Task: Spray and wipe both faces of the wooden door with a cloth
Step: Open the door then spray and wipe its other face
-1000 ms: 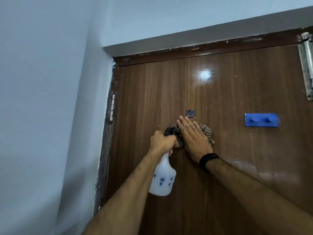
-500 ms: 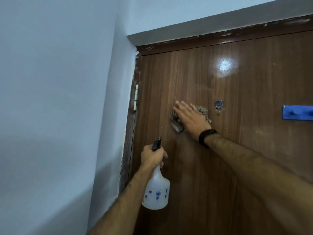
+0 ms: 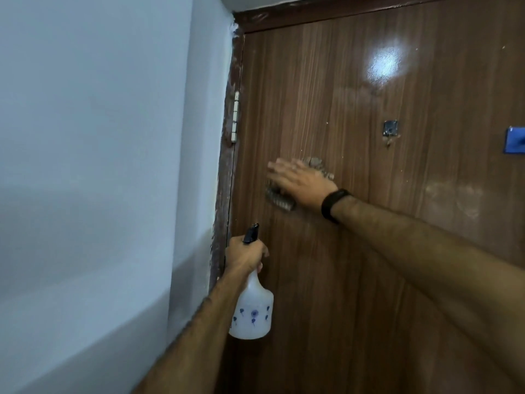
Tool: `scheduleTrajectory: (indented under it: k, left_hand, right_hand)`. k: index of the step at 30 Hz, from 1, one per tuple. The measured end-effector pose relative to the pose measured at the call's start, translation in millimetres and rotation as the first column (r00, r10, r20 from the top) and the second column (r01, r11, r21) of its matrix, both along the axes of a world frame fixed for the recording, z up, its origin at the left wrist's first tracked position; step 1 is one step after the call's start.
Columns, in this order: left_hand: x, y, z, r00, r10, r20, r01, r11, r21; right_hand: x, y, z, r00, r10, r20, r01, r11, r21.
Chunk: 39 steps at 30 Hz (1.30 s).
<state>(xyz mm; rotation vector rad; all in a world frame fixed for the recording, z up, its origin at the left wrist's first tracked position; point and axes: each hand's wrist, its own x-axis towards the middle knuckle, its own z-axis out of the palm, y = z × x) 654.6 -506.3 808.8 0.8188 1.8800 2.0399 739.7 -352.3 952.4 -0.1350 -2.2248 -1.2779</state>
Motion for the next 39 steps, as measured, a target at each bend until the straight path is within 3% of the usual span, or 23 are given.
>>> scheduleTrajectory:
  k: [3,6,10,12,14,16,20,24,27,30,33,36,39]
  left_hand:
    - [-8.0,2.1,-12.3,0.999,-0.036,0.020,0.036,0.999,-0.009]
    - [-17.4,1.7,-31.0,0.997,-0.053,0.056,0.052,0.999,0.008]
    - [-26.8,-6.0,-65.3,0.993,-0.041,0.109,0.042,0.999,0.001]
    - [-29.3,-11.7,-80.6,0.991,-0.016,0.129,0.018,1.000,-0.010]
    - [-31.5,-17.4,-94.9,0.988,0.006,0.152,-0.004,1.000,-0.015]
    - [-33.1,-22.6,-112.7,0.983,0.029,0.181,-0.023,0.999,-0.035]
    - [-36.5,-31.2,-140.8,0.972,0.047,0.231,-0.036,0.998,-0.053]
    - [-36.8,-35.0,-163.8,0.971,0.050,0.234,-0.033,0.996,-0.079]
    - [-30.8,-40.2,-180.2,0.972,0.078,0.220,-0.054,0.992,-0.114]
    - [-21.1,-44.5,-193.0,0.969,0.112,0.220,-0.080,0.986,-0.149]
    - [-12.5,-47.2,-210.8,0.974,0.110,0.195,-0.071,0.978,-0.197]
    - [-11.7,-49.5,-224.3,0.971,0.136,0.194,-0.089,0.968,-0.234]
    - [-7.9,-48.3,-234.3,0.965,0.173,0.199,-0.117,0.957,-0.265]
  right_hand:
    - [-15.2,-6.1,33.7,0.973,0.025,-0.231,-0.046,0.995,-0.086]
    - [-33.2,2.0,6.9,0.965,0.062,-0.254,-0.076,0.996,-0.045]
    - [-49.1,8.9,-95.8,0.987,0.134,0.092,-0.140,0.988,0.060]
    - [-50.7,9.9,-141.2,0.950,0.092,0.299,-0.124,0.988,0.089]
    - [-49.5,7.2,-152.4,0.923,0.022,0.383,-0.074,0.990,0.120]
    - [-50.5,1.5,-137.8,0.947,0.037,0.319,-0.082,0.988,0.130]
    - [-53.4,-7.8,-104.5,0.999,0.053,0.003,-0.053,0.997,0.050]
    - [-63.5,-3.9,-147.7,0.992,0.094,-0.079,-0.091,0.995,0.047]
    - [-64.4,-4.3,-226.2,0.986,0.069,0.152,-0.078,0.996,0.052]
    - [-42.0,-18.2,-304.5,0.886,-0.034,0.463,0.003,0.998,0.068]
    - [-19.3,-22.2,-339.3,0.808,-0.098,0.581,0.067,0.995,0.075]
    - [-27.3,-11.0,-309.1,0.900,-0.044,0.433,-0.007,0.993,0.115]
    - [-27.1,-8.4,-263.9,0.983,0.001,0.184,0.006,0.999,-0.040]
